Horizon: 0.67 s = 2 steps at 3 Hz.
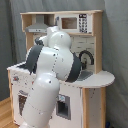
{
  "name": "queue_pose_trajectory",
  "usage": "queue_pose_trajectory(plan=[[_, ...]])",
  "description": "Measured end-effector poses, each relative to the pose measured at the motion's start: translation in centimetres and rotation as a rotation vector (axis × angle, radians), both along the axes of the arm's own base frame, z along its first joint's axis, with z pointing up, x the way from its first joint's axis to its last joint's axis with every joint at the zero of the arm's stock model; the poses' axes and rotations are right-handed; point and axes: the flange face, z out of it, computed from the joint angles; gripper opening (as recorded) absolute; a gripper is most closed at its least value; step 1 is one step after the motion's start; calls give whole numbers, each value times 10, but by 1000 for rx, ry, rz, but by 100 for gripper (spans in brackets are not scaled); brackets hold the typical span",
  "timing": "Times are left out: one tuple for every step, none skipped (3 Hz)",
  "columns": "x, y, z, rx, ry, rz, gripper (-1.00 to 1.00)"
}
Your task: Play with the kitchen
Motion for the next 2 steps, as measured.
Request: queue_pose_trajectory(plan=[[9, 1, -11, -11, 2, 55, -100], [15, 3, -21, -14, 8, 113, -100]])
